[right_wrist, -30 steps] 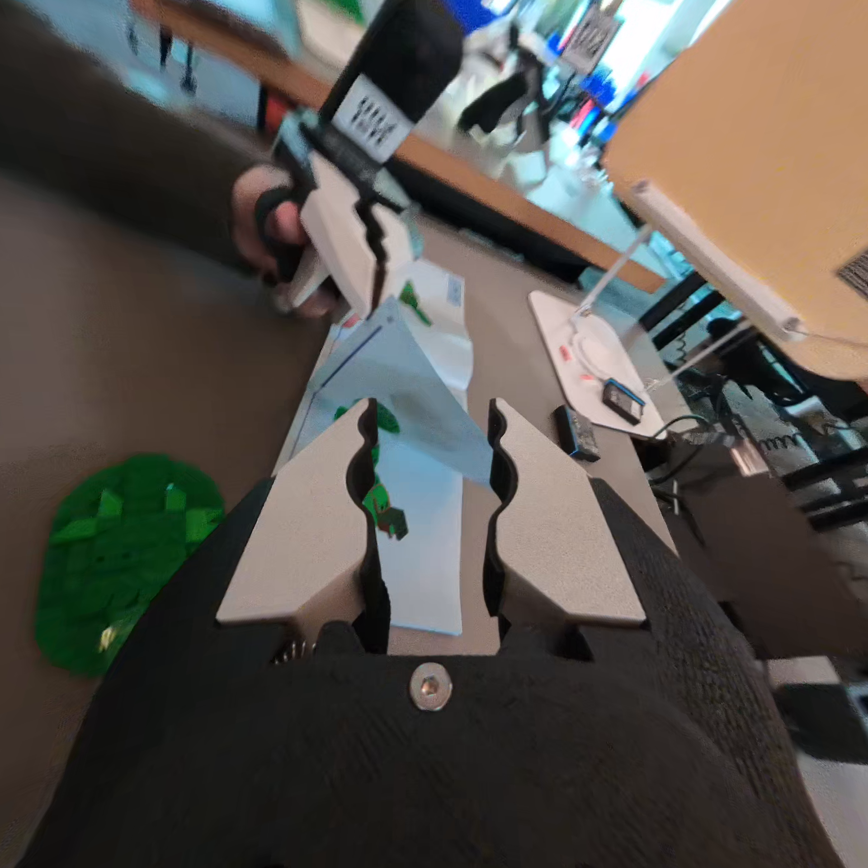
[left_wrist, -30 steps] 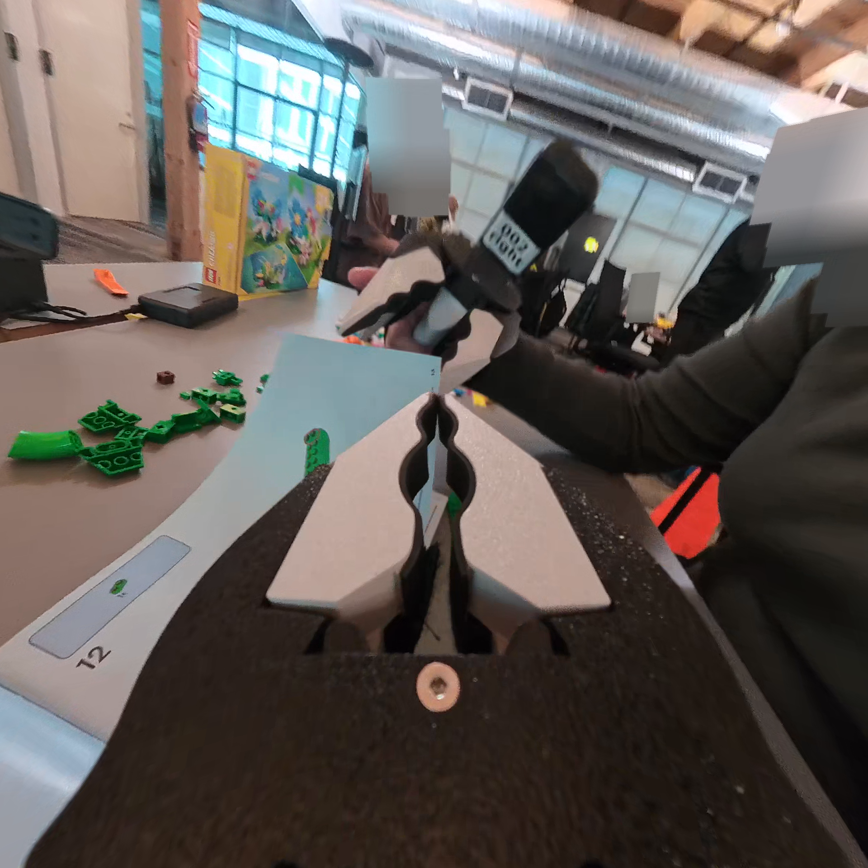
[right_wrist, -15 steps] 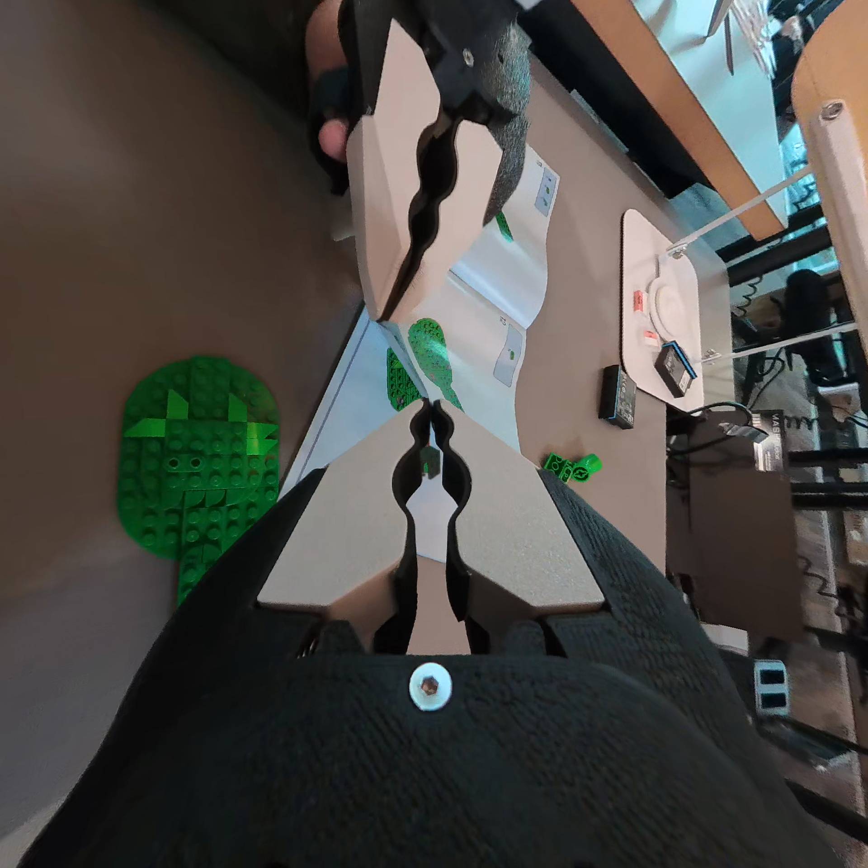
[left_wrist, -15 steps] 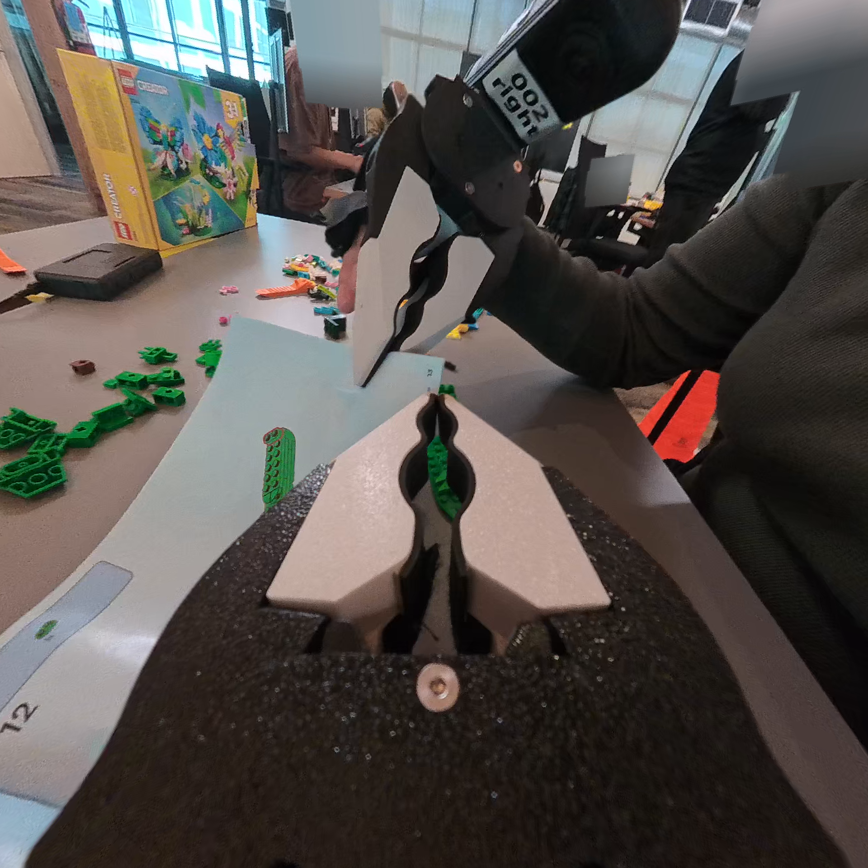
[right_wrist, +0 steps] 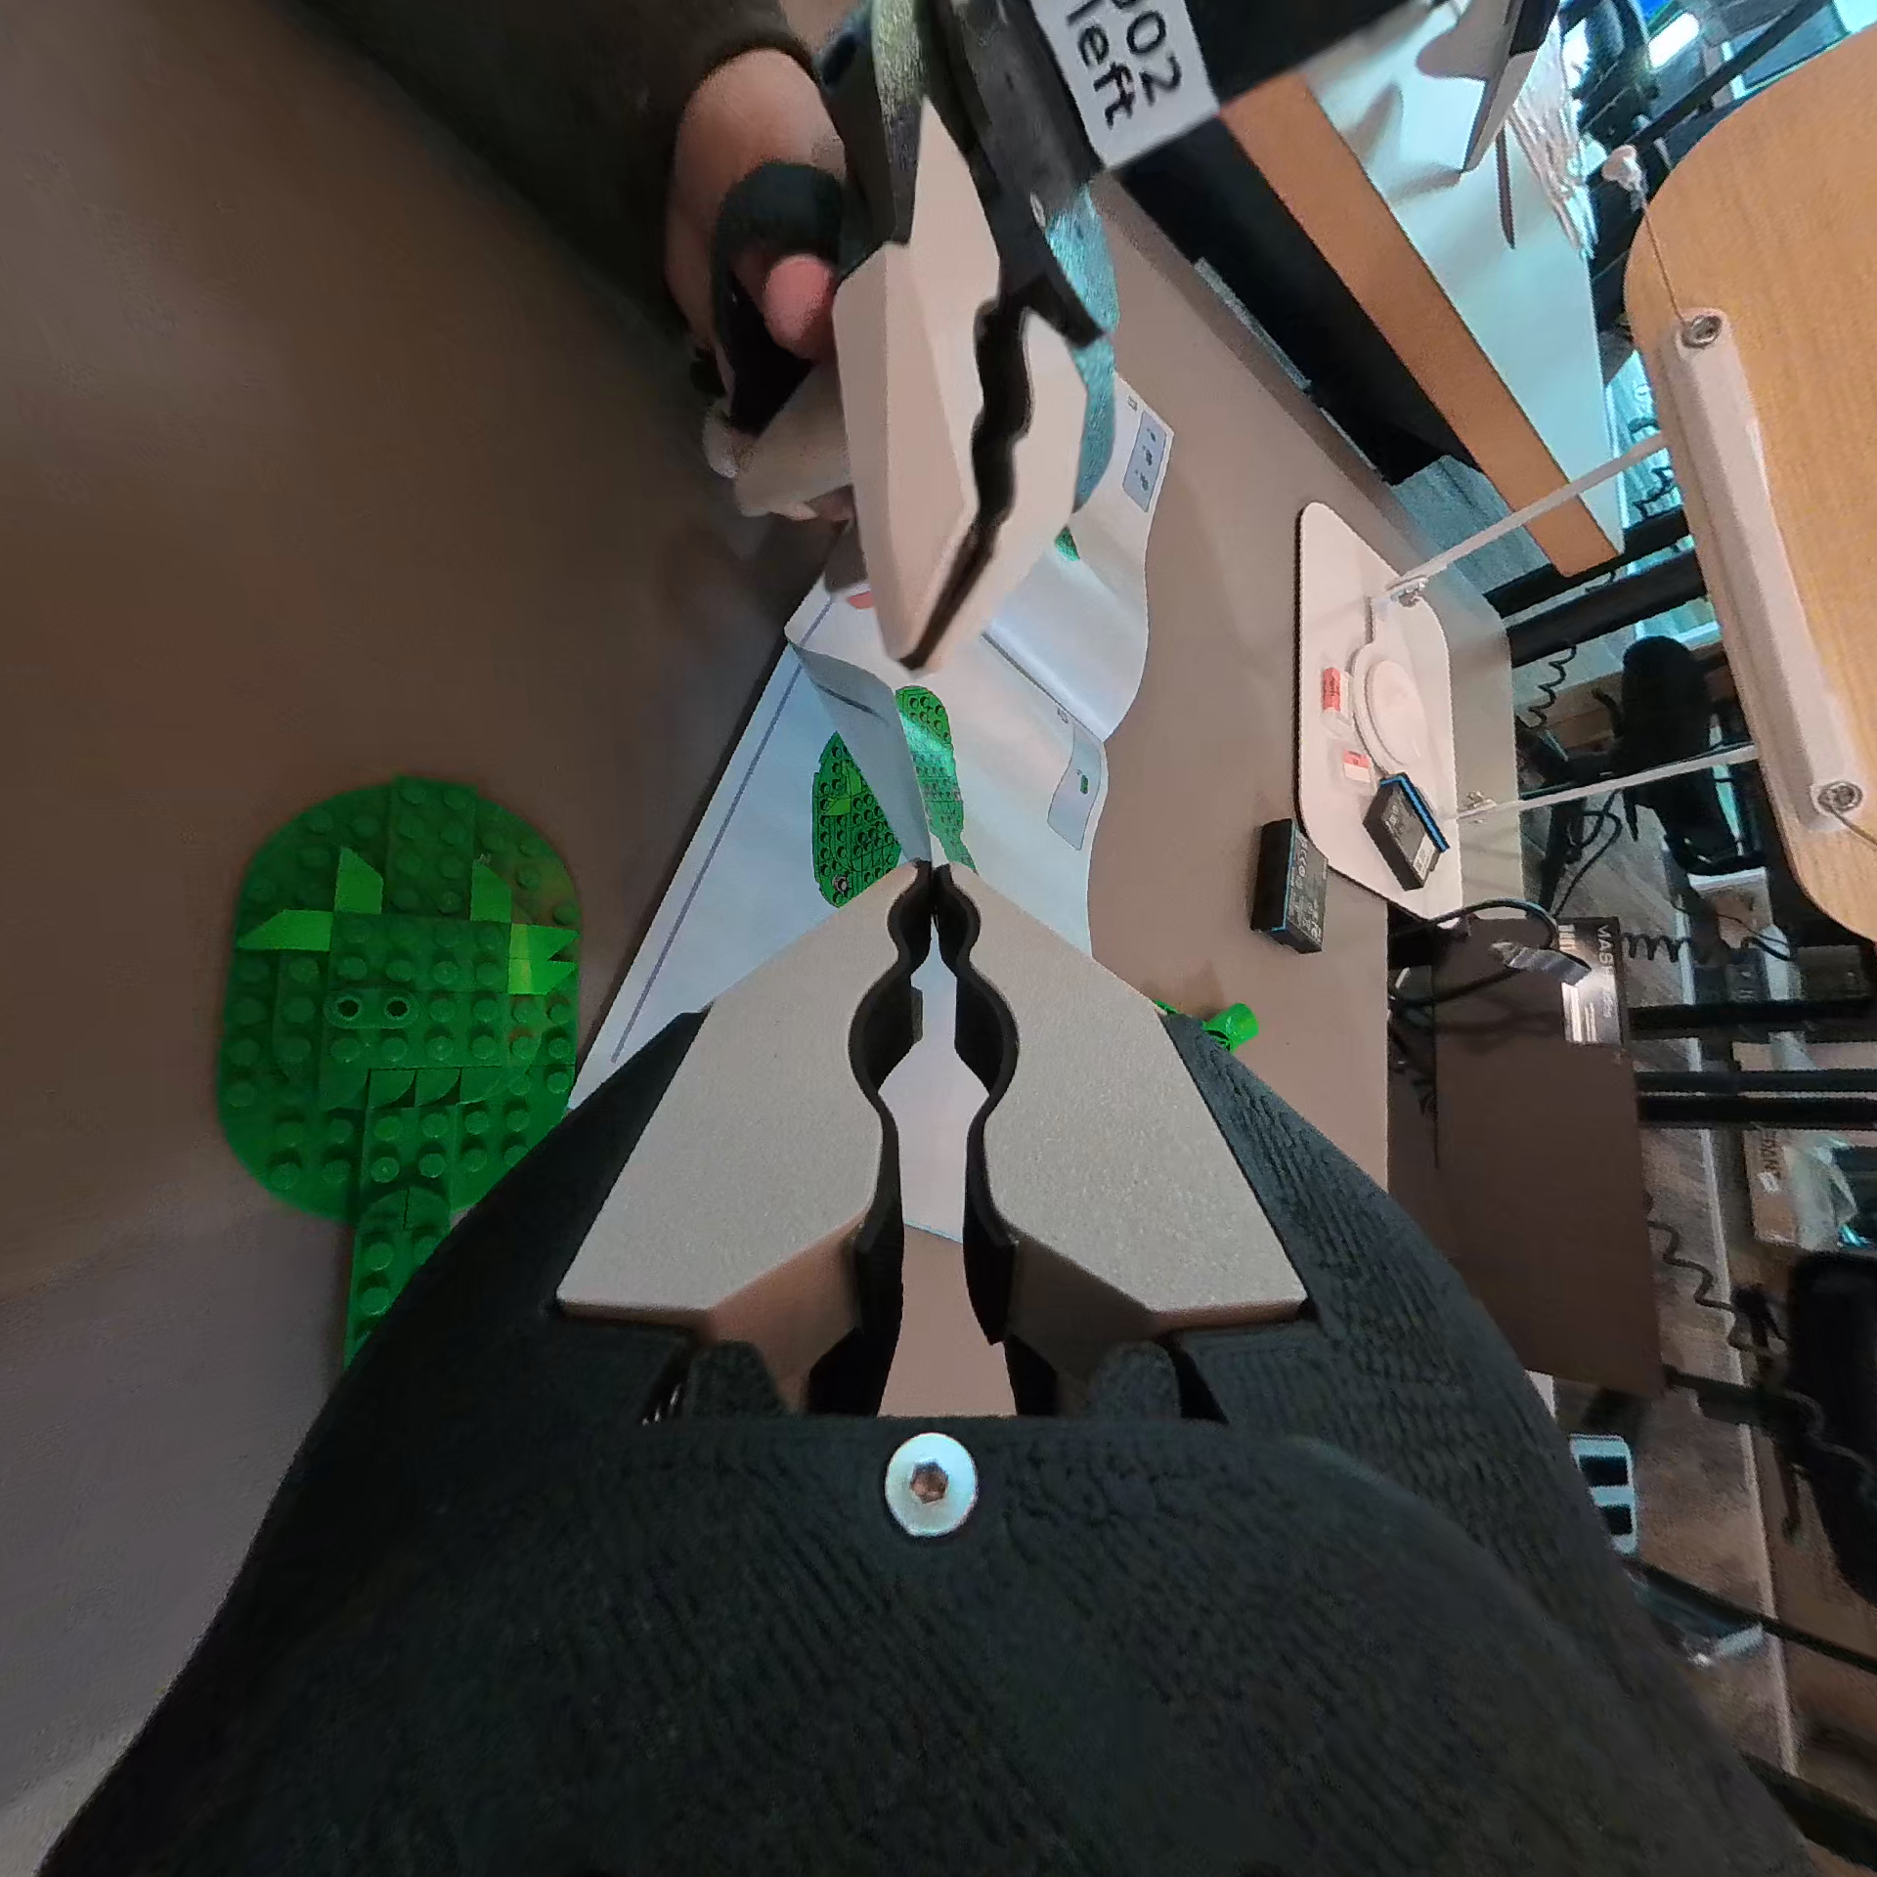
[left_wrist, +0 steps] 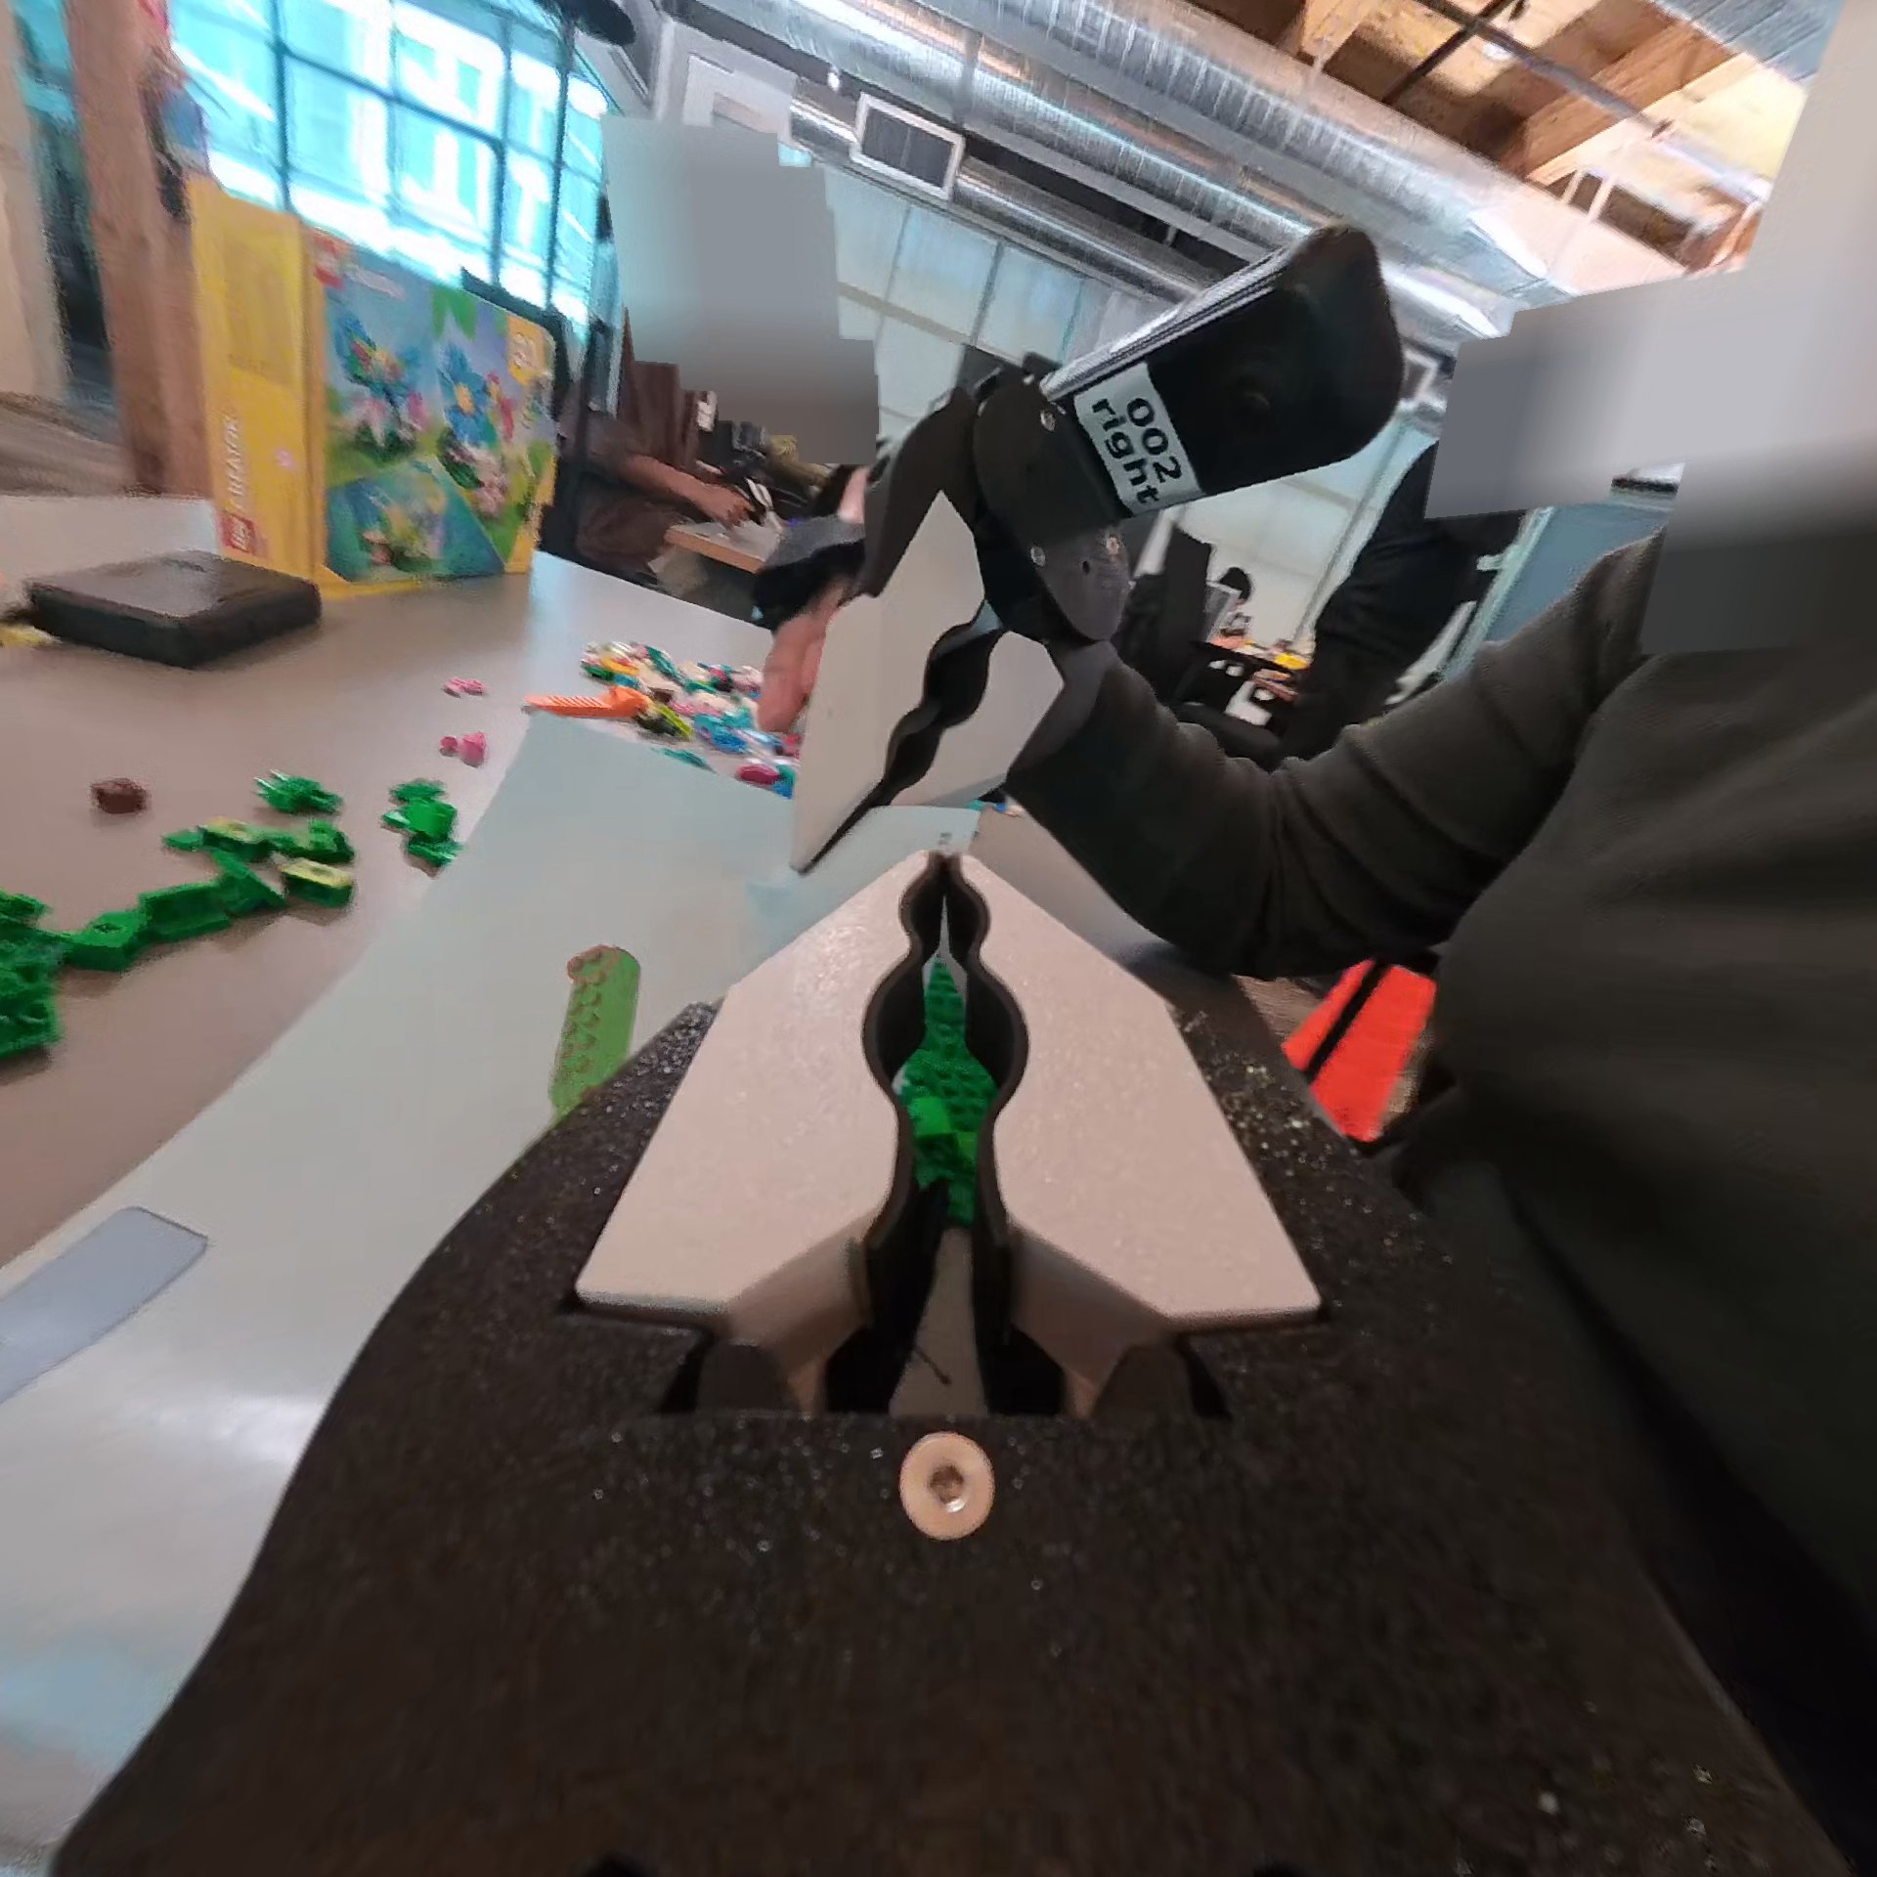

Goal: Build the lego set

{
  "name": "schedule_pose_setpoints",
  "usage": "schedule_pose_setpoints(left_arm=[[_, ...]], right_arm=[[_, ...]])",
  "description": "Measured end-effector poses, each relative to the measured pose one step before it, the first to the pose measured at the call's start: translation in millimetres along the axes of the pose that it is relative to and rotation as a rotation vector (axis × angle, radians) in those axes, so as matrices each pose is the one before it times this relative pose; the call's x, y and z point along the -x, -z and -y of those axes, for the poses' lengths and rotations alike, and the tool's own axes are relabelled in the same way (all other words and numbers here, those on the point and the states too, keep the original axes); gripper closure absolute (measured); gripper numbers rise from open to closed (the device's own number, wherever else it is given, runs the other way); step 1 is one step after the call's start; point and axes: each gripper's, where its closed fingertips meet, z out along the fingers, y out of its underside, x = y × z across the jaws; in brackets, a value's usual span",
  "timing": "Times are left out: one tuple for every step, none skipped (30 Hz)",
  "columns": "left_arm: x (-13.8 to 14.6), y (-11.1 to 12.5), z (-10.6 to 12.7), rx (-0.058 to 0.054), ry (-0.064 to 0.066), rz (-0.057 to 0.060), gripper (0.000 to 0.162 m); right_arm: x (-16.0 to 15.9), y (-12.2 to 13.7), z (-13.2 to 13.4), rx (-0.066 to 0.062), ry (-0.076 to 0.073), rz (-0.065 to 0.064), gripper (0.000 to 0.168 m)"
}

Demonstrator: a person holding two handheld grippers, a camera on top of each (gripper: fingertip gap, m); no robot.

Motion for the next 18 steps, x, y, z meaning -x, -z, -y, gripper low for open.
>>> schedule_pose_setpoints(left_arm=[[1.39, 0.42, 3.32, -0.0153, -0.0546, 0.034, 0.162], [1.54, 0.29, 3.27, -0.0111, -0.0666, 0.0424, 0.162], [0.53, -0.08, 1.5, 0.0026, -0.065, 0.0366, 0.157], [-2.3, -0.44, -0.44, 0.0154, -0.0606, 0.0111, 0.153], [-2.19, -0.83, -0.55, 0.0138, -0.0412, 0.0068, 0.152], [-2.2, -1.09, -0.47, 0.0089, -0.0246, 0.0001, 0.152], [-1.63, -1.1, -1.23, 0.0094, -0.0097, -0.0017, 0.153], [-0.96, -1.04, -1.51, 0.0083, 0.0004, -0.0035, 0.155], [-1.14, -0.69, -1.13, 0.0037, 0.0055, -0.0087, 0.157], [-0.77, -0.35, -0.43, 0.0003, 0.009, -0.0072, 0.161], [0.0, -0.03, -0.17, -0.0014, 0.0087, -0.0038, 0.162], [-0.13, 0.12, -0.67, 0.0016, 0.0085, -0.0054, 0.162], [-0.65, -0.13, -1.14, 0.0057, 0.01, -0.0096, 0.162], [-0.44, -0.22, -0.9, 0.0042, 0.0117, -0.0083, 0.162], [-0.22, -0.37, -0.78, 0.0025, 0.0091, -0.0051, 0.162], [0.15, -0.4, -1.03, 0.0034, 0.0051, -0.0021, 0.162], [0.0, -0.36, -0.86, 0.0026, 0.0019, -0.0007, 0.162], [0.47, -0.24, 0.35, -0.0041, -0.0021, 0.0048, 0.162]], right_arm=[[0.15, -0.15, -0.13, 0.0014, 0.0006, 0.0002, 0.168], [0.12, -0.15, -0.17, 0.0011, 0.0019, -0.0002, 0.168], [0.29, -0.16, 0.09, 0.0008, 0.0024, 0.0009, 0.168], [0.44, -0.23, 0.46, -0.0003, 0.0024, 0.0016, 0.168], [0.53, -0.34, 0.82, -0.0006, 0.0027, 0.002, 0.168], [0.7, -0.35, 0.84, -0.0002, 0.0038, 0.0021, 0.168], [0.67, -0.54, 0.82, 0.0004, 0.0036, 0.002, 0.168], [0.6, -0.59, 0.23, 0.003, 0.0029, 0.002, 0.168], [0.49, -0.75, -0.71, 0.008, 0.0039, 0.0011, 0.168], [0.22, -0.58, -1.37, 0.0097, 0.0042, -0.0004, 0.168], [0.29, -0.52, -1.19, 0.0081, 0.0023, 0.0007, 0.168], [0.44, -0.35, -0.26, 0.0006, -0.0005, 0.0021, 0.168], [0.07, 0.01, 0.58, -0.0043, -0.0019, 0.0011, 0.168], [0.15, 0.1, 0.78, -0.0043, -0.0014, 0.0011, 0.168], [0.13, 0.23, 0.64, -0.0034, -0.0006, 0.0009, 0.168], [0.05, 0.27, 0.6, -0.0025, 0.0, 0.0003, 0.168], [-0.12, 0.28, 0.2, -0.0011, -0.0004, -0.0003, 0.168], [-0.11, 0.27, -0.28, 0.0011, -0.0019, 0.0002, 0.168]])
